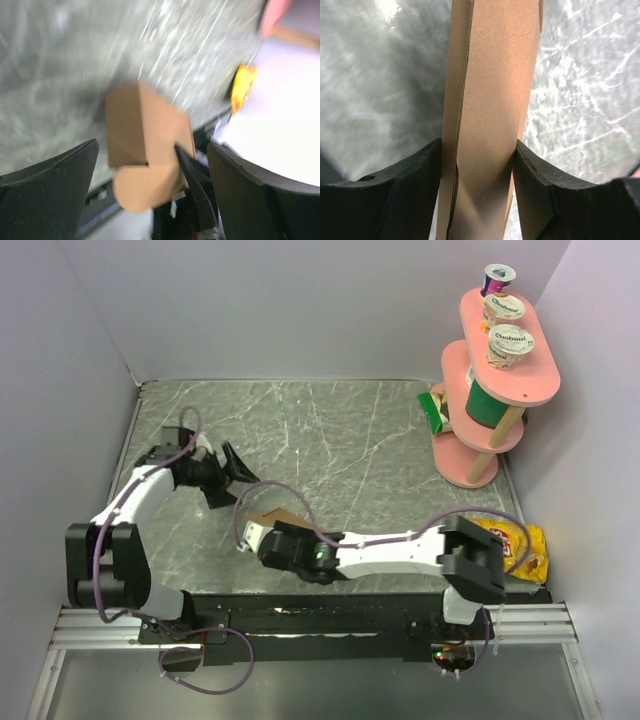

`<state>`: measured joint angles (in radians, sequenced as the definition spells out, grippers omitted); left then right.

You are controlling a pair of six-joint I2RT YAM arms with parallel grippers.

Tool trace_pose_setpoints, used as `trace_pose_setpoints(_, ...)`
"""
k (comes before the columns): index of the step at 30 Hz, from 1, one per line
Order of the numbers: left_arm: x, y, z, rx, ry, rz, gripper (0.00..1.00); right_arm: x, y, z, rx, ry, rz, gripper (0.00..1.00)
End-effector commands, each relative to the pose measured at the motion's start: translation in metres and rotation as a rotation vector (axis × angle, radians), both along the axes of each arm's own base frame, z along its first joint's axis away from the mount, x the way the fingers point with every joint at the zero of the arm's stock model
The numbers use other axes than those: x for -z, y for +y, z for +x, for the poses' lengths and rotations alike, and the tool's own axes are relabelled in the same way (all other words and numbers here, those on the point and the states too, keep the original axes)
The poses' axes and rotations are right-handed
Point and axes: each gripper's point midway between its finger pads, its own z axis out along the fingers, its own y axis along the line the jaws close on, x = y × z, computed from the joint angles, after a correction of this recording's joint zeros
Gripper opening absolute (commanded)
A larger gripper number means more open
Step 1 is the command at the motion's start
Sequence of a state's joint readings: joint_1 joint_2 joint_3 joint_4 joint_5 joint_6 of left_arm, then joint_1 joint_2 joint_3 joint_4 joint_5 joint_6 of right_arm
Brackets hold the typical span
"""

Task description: Fold the paper box

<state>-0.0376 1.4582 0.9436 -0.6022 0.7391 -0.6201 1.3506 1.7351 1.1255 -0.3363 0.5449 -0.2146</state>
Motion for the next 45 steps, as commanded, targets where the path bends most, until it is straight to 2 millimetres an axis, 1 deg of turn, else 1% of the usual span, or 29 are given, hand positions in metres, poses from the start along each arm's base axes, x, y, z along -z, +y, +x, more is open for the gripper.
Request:
trace_pose_setpoints(1,-0.046,0.036,0.044,-0.122,-0.254,0.07,0.96,-0.044,-0.003,-0.013,-0.03,0.223,0.176,0.53)
trace_pose_setpoints(2,-0.049,0.042,0.048,-0.148,-0.281,0.081,0.96,-0.053,-0.007,-0.015,-0.039,0.268,0.205,0.53)
trace_pose_setpoints(3,-0.057,0.049,0.058,-0.171,-0.352,0.094,0.96,-0.057,-0.007,-0.014,-0.043,0.307,0.232,0.53)
trace_pose_setpoints(4,-0.06,0.059,0.061,-0.211,-0.404,0.132,0.96,-0.058,-0.005,-0.019,-0.069,0.375,0.261,0.53)
trace_pose_setpoints(5,-0.065,0.063,0.064,-0.23,-0.458,0.152,0.96,-0.063,-0.011,-0.008,-0.05,0.392,0.29,0.53)
trace_pose_setpoints(6,-0.081,0.067,0.076,-0.252,-0.578,0.162,0.96,-0.063,-0.013,-0.007,-0.06,0.42,0.302,0.53)
trace_pose_setpoints(7,-0.087,0.066,0.068,-0.256,-0.646,0.153,0.96,-0.064,-0.014,-0.004,-0.071,0.426,0.306,0.53)
trace_pose_setpoints(8,-0.097,0.063,0.067,-0.262,-0.715,0.13,0.98,-0.067,-0.015,-0.001,-0.087,0.45,0.336,0.53)
trace_pose_setpoints(9,-0.102,0.059,0.066,-0.26,-0.805,0.108,0.99,-0.068,-0.016,0.0,-0.098,0.463,0.346,0.53)
trace_pose_setpoints(10,-0.118,0.054,0.058,-0.25,-0.89,0.083,0.99,-0.069,-0.016,0.002,-0.12,0.473,0.358,0.53)
trace_pose_setpoints(11,-0.122,0.051,0.054,-0.24,-0.934,0.083,0.99,-0.073,-0.016,0.003,-0.146,0.517,0.397,0.53)
trace_pose_setpoints(12,-0.119,0.041,0.044,-0.207,-0.965,0.077,0.99,-0.072,-0.017,0.005,-0.159,0.535,0.404,0.53)
trace_pose_setpoints(14,-0.122,0.037,0.041,-0.186,-1.046,0.119,0.95,-0.068,-0.017,0.003,-0.192,0.59,0.42,0.53)
trace_pose_setpoints(15,-0.12,0.018,0.029,-0.143,-1.062,0.095,0.94,-0.067,-0.02,0.01,-0.196,0.59,0.427,0.53)
trace_pose_setpoints(16,-0.126,0.011,0.026,-0.122,-1.118,0.09,0.93,-0.065,-0.022,0.012,-0.194,0.598,0.429,0.53)
trace_pose_setpoints(17,-0.126,0.009,0.025,-0.133,-1.138,0.104,0.92,-0.064,-0.024,0.015,-0.194,0.61,0.434,0.54)
trace_pose_setpoints(18,-0.121,0.001,0.016,-0.112,-1.149,0.096,0.92,-0.065,-0.026,0.017,-0.209,0.644,0.458,0.53)
trace_pose_setpoints(20,-0.12,-0.002,0.012,-0.107,-1.193,0.103,0.92,-0.063,-0.026,0.02,-0.22,0.675,0.481,0.54)
trace_pose_setpoints(21,-0.112,-0.004,0.005,-0.093,-1.195,0.09,0.92,-0.065,-0.026,0.016,-0.248,0.705,0.494,0.54)
trace_pose_setpoints(23,-0.114,-0.008,-0.001,-0.078,-1.242,0.057,0.91,-0.066,-0.028,0.017,-0.254,0.747,0.505,0.53)
trace_pose_setpoints(24,-0.111,-0.011,-0.005,-0.051,-1.243,0.042,0.91,-0.069,-0.027,0.012,-0.289,0.785,0.524,0.53)
trace_pose_setpoints(28,-0.103,-0.023,-0.008,0.02,-1.229,0.007,0.87,-0.071,-0.03,0.015,-0.295,0.868,0.552,0.53)
trace_pose_setpoints(29,-0.101,-0.026,-0.01,0.039,-1.231,-0.006,0.83,-0.074,-0.031,0.015,-0.297,0.873,0.553,0.53)
trace_pose_setpoints(31,-0.097,-0.034,-0.013,0.081,-1.229,-0.031,0.81,-0.073,-0.031,0.017,-0.294,0.879,0.555,0.53)
trace_pose_setpoints(35,-0.091,-0.046,-0.018,0.14,-1.214,-0.062,0.66,-0.078,-0.033,0.022,-0.29,0.89,0.581,0.53)
trace_pose_setpoints(37,-0.086,-0.046,-0.017,0.134,-1.198,-0.038,0.58,-0.08,-0.034,0.023,-0.288,0.885,0.588,0.53)
trace_pose_setpoints(39,-0.087,-0.046,-0.016,0.12,-1.2,-0.02,0.56,-0.079,-0.035,0.026,-0.279,0.887,0.591,0.53)
trace_pose_setpoints(43,-0.086,-0.041,-0.016,0.073,-1.181,-0.01,0.4,-0.078,-0.035,0.031,-0.266,0.884,0.594,0.53)
trace_pose_setpoints(45,-0.082,-0.044,-0.02,0.076,-1.161,-0.031,0.39,-0.078,-0.035,0.033,-0.262,0.882,0.595,0.53)
